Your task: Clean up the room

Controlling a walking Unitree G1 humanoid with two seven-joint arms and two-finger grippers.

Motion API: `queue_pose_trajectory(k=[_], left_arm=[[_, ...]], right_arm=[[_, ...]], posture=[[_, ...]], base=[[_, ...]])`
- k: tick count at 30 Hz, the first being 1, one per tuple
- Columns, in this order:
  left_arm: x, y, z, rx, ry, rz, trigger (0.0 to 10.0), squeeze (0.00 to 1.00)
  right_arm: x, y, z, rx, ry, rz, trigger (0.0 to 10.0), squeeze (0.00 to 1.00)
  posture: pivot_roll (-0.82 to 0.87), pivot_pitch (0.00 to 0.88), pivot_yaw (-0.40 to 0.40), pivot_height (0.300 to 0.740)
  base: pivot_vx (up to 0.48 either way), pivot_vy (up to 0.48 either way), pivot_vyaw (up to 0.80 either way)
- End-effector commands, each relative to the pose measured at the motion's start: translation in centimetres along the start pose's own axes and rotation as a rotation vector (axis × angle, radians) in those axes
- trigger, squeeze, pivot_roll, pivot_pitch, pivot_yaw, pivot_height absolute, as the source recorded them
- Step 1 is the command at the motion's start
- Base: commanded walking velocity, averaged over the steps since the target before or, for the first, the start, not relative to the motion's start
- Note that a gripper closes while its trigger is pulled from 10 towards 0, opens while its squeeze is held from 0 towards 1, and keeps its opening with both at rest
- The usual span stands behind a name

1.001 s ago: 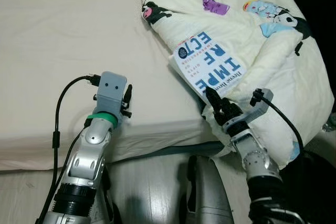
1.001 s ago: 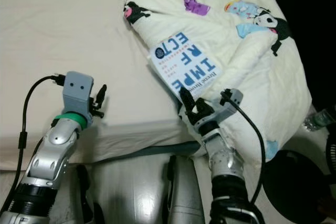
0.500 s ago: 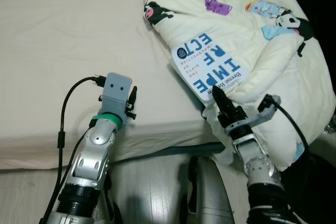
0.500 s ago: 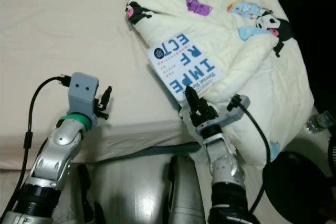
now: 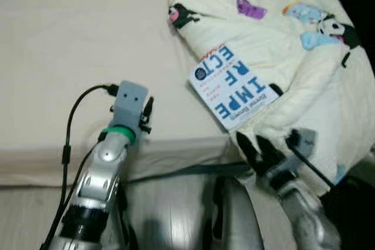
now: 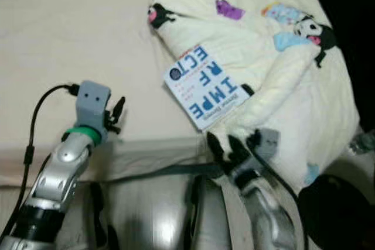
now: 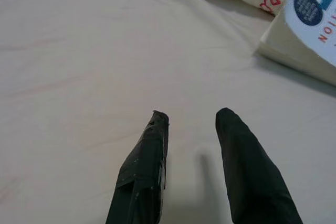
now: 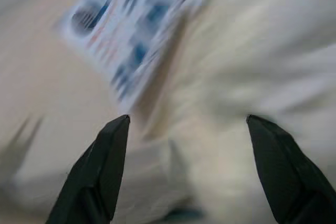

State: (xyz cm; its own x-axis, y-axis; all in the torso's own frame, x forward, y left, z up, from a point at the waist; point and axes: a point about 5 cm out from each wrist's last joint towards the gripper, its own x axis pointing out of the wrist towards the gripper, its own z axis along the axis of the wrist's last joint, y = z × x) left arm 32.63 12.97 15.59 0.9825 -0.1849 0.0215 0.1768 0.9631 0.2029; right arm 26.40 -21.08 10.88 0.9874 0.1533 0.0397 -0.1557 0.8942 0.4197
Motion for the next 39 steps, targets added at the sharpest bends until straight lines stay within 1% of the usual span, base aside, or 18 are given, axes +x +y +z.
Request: queue_pose_trajectory(k=[1,4,5,7,10,13,14,15,16,19,22,23,24,25,28,30,33,39], left_arm=[[0.2,-0.8,-0.5,-0.005,0.023,-0.044,10.0,0.00],[0.3,-0.9,-0.4,-0.004,0.022,-0.050,10.0,0.00],[0.4,-1.0,-0.3,-0.001,0.019,-0.056,10.0,0.00],[0.6,-0.8,-0.1,0.003,0.014,-0.053,10.0,0.00],[0.4,-0.6,-0.1,0.006,0.016,-0.045,10.0,0.00],[0.4,-0.5,-0.1,0.006,0.017,-0.045,10.0,0.00],[0.3,-0.5,-0.2,0.007,0.019,-0.044,10.0,0.00],[0.1,-0.6,-0.3,0.007,0.024,-0.044,10.0,0.00],[0.1,-0.6,-0.3,0.007,0.024,-0.044,10.0,0.00],[-0.1,-0.6,-0.3,0.011,0.027,-0.046,10.0,0.00],[-0.1,-0.6,-0.3,0.012,0.027,-0.046,10.0,0.00],[-0.1,-0.5,-0.3,0.014,0.030,-0.042,10.0,0.00],[-0.1,-0.5,-0.3,0.014,0.030,-0.042,10.0,0.00],[-0.2,-0.3,-0.4,0.017,0.032,-0.038,10.0,0.00],[-0.3,-0.2,-0.4,0.019,0.034,-0.036,10.0,0.00],[-0.5,-0.1,-0.5,0.023,0.038,-0.036,10.0,0.00],[-0.5,-0.2,-0.5,0.023,0.039,-0.037,10.0,0.00],[-0.6,-0.2,-0.5,0.023,0.043,-0.039,10.0,0.00]], right_arm=[[-0.7,-0.3,2.1,0.012,-0.126,-0.021,10.0,0.00],[-0.5,0.0,2.5,0.017,-0.149,0.004,10.0,0.00],[0.0,0.7,2.9,0.023,-0.165,0.052,10.0,0.00],[2.1,2.1,3.3,0.029,-0.174,0.135,10.0,0.00],[4.3,3.0,3.5,0.028,-0.164,0.165,10.0,0.00],[4.9,3.1,3.6,0.030,-0.162,0.165,10.0,0.00],[5.5,3.0,3.7,0.033,-0.156,0.159,10.0,0.00],[6.9,2.9,4.0,0.041,-0.142,0.138,10.0,0.00],[6.9,2.9,4.0,0.041,-0.142,0.138,10.0,0.00],[8.7,2.2,4.3,0.044,-0.118,0.065,10.0,0.00],[9.0,1.8,4.4,0.040,-0.114,0.030,10.0,0.00],[9.2,0.9,4.3,0.024,-0.100,-0.036,10.0,0.00],[9.2,0.9,4.3,0.024,-0.100,-0.036,10.0,0.00],[9.2,-0.2,4.3,0.013,-0.087,-0.095,10.0,0.00],[9.1,-1.0,4.2,-0.005,-0.075,-0.142,10.0,0.00],[8.8,-2.2,3.9,-0.027,-0.057,-0.209,10.0,0.00],[8.4,-2.9,4.1,-0.056,-0.070,-0.247,10.0,0.00],[8.0,-3.4,4.0,-0.036,-0.090,-0.245,10.0,0.00]], posture=[[-0.09,0.159,0.045,0.528],[-0.09,0.159,0.045,0.528],[-0.08,0.157,0.048,0.528],[-0.07,0.154,0.054,0.528],[-0.05,0.157,0.057,0.528],[-0.05,0.157,0.057,0.528],[-0.04,0.159,0.060,0.528],[-0.04,0.164,0.063,0.528],[-0.04,0.164,0.063,0.528],[-0.02,0.172,0.067,0.528],[-0.02,0.172,0.067,0.528],[0.00,0.181,0.067,0.528],[0.00,0.181,0.067,0.528],[0.00,0.185,0.069,0.528],[0.00,0.188,0.070,0.528],[0.01,0.194,0.070,0.528],[0.01,0.195,0.070,0.528],[0.00,0.200,0.077,0.528]], base=[[0.000,0.000,0.00],[0.000,0.000,0.00],[0.000,0.000,0.00],[0.000,0.000,0.00],[0.000,0.000,0.00],[0.000,0.000,0.00],[0.000,0.000,0.00],[0.000,0.000,0.00],[0.000,0.000,0.00],[0.000,0.000,0.00],[0.000,0.000,0.00],[0.000,0.000,0.00],[0.000,0.000,0.00],[0.000,0.000,0.00],[0.000,0.000,0.00],[0.000,0.000,0.00],[0.000,0.000,0.00],[0.000,0.000,0.00]])
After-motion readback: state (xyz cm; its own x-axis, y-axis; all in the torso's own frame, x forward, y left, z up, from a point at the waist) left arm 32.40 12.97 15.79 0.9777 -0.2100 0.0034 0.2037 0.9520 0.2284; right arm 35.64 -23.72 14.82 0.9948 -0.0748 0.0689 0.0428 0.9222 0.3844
